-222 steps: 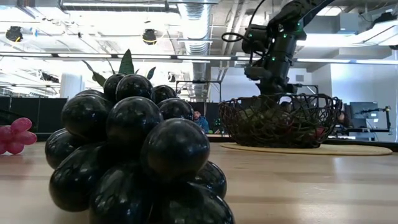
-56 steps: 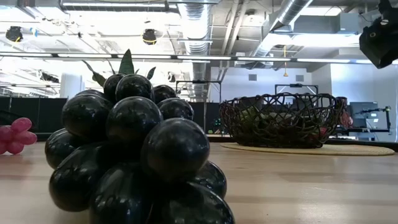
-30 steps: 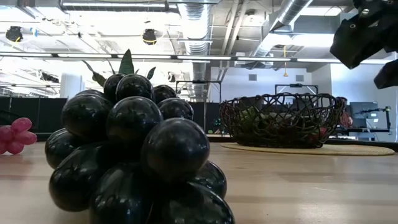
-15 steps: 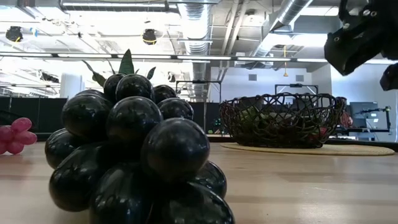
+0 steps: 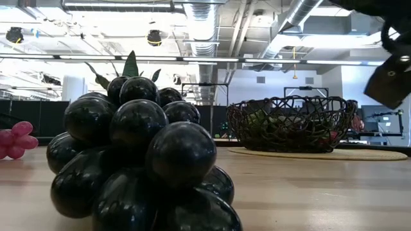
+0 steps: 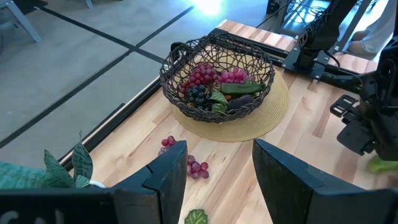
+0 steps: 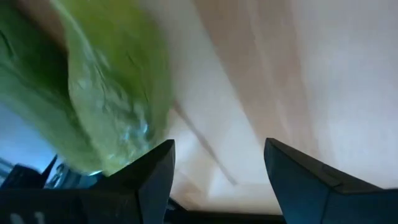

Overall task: Build produce basket
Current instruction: Put the green cucumber into the black wire basket

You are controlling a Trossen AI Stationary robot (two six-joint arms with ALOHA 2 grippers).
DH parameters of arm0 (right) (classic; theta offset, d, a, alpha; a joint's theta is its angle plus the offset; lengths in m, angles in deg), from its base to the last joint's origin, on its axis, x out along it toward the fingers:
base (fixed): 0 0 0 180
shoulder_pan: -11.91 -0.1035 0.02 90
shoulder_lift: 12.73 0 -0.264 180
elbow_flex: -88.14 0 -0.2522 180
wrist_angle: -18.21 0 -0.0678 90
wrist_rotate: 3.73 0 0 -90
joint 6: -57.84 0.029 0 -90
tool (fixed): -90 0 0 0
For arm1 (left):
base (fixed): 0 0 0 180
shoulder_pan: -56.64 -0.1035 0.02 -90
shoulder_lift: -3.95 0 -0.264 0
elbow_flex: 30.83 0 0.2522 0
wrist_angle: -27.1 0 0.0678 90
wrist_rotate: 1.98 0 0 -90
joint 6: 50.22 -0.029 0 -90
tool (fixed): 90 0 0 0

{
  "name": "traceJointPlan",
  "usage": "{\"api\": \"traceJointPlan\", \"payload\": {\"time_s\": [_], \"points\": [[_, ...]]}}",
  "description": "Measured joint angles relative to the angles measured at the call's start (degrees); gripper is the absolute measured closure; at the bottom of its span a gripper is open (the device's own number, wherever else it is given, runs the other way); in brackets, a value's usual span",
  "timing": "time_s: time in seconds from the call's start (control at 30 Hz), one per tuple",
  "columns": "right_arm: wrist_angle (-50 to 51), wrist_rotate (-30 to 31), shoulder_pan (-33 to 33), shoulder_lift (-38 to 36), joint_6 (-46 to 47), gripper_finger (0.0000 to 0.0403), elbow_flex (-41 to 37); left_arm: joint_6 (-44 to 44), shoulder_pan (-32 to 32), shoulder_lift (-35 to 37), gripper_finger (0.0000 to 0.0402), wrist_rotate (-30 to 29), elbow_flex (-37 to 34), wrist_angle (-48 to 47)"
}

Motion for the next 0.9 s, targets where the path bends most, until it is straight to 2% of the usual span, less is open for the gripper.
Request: {"api": "traceJointPlan", "payload": {"time_s": [0.17, 0.47, 0.73, 0.9], "points": [[-0.1, 2.8, 0.1, 0.0, -0.6, 0.0137, 0.0, 0.0, 0.0, 0.0, 0.0231, 0.0, 0.0, 0.0], [-4.7, 3.7, 0.3, -0.4, 0.3, 0.0137, 0.5, 0.1, 0.0, 0.0, 0.0231, 0.0, 0.0, 0.0], [4.1, 9.5, 2.5, -3.3, -1.8, 0.0138, 7.1, 0.3, 0.0, 0.0, 0.0231, 0.0, 0.0, 0.0], [6.6, 11.0, 2.5, -6.9, -1.7, 0.0138, 12.1, 0.3, 0.0, 0.0, 0.0231, 0.0, 0.0, 0.1]]}}
